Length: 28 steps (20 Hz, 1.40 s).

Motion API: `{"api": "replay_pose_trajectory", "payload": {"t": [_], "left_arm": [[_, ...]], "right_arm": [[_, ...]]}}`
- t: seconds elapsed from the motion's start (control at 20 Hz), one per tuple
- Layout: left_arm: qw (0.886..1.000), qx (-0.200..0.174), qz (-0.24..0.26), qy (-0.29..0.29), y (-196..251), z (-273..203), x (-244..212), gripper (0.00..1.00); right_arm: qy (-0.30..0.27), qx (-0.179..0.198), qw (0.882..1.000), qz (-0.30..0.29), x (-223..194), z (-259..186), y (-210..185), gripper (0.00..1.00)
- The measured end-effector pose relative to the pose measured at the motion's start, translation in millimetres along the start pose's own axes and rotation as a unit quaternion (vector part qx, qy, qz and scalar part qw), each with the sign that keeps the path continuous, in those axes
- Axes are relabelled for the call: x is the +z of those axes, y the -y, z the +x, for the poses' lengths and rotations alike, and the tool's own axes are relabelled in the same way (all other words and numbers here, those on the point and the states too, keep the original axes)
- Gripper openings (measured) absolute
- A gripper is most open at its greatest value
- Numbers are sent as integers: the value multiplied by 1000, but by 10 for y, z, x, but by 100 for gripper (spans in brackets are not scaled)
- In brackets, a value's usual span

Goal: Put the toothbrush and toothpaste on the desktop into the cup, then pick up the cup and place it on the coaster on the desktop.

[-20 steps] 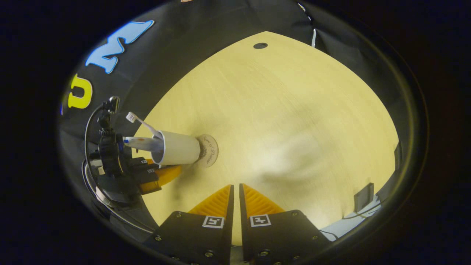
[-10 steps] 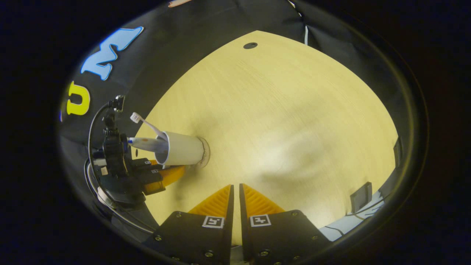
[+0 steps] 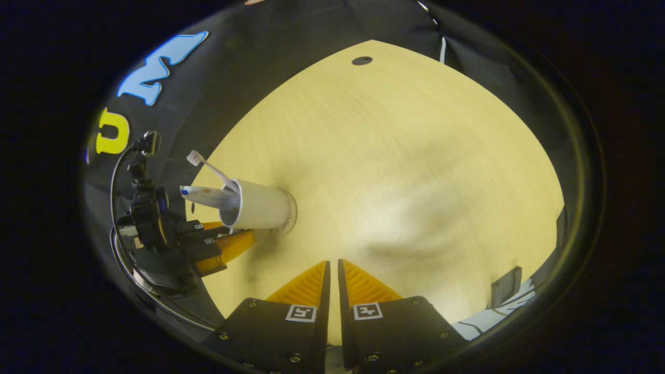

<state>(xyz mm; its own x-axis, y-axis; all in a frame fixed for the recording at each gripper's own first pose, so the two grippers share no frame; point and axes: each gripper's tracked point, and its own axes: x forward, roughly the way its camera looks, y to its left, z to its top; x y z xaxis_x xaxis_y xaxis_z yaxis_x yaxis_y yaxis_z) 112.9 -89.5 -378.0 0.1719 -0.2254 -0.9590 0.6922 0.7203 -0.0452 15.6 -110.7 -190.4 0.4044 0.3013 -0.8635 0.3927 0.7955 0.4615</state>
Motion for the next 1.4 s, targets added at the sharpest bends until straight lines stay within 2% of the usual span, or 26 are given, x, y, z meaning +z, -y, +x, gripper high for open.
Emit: {"api": "replay_pose_trajectory", "payload": {"t": [0.1,0.25,0.3,0.35,0.4,0.45,0.55,0.65,0.75,0.85,0.9,0.95,1.15,1.2,1.25,1.3,1.4], "left_arm": [[1000,2,-12,9,20,-104,-46,40],[998,10,-44,44,-1,-307,-62,40],[996,14,-57,64,-12,-411,-63,36],[994,17,-71,84,18,-501,-73,36],[991,18,-86,104,34,-606,-78,36],[987,20,-104,123,36,-699,-91,44],[977,21,-142,158,97,-904,-144,44],[965,37,-176,193,83,-1173,-228,44],[947,59,-212,235,72,-1465,-221,44],[922,82,-246,288,41,-1774,-240,44],[908,96,-259,314,7,-1989,-270,36],[895,112,-271,336,-43,-2180,-320,40],[842,170,-316,402,-295,-2746,-408,42],[829,183,-323,417,-353,-2879,-439,43],[818,196,-328,430,-396,-3021,-481,39],[808,211,-328,441,-401,-3155,-519,43],[789,237,-323,466,-414,-3416,-601,41]], "right_arm": [[9,-1,1000,-11,60,-20,2,12],[24,2,999,-30,121,-93,-38,12],[31,-2,999,-41,144,-107,-55,11],[38,-5,998,-56,168,-133,-72,11],[45,-5,997,-69,186,-158,-112,11],[53,-2,995,-81,227,-195,-155,12],[72,6,992,-105,313,-276,-280,11],[91,19,987,-134,392,-339,-460,12],[116,29,978,-171,492,-414,-613,11],[152,54,966,-203,616,-526,-823,11],[167,61,960,-218,652,-573,-905,11],[178,66,954,-232,686,-617,-970,12],[219,79,933,-274,749,-888,-1161,12],[234,81,926,-286,771,-937,-1203,11],[251,83,917,-299,795,-1019,-1260,11],[270,84,908,-310,823,-1106,-1316,11],[309,87,889,-328,870,-1297,-1423,11]]}}
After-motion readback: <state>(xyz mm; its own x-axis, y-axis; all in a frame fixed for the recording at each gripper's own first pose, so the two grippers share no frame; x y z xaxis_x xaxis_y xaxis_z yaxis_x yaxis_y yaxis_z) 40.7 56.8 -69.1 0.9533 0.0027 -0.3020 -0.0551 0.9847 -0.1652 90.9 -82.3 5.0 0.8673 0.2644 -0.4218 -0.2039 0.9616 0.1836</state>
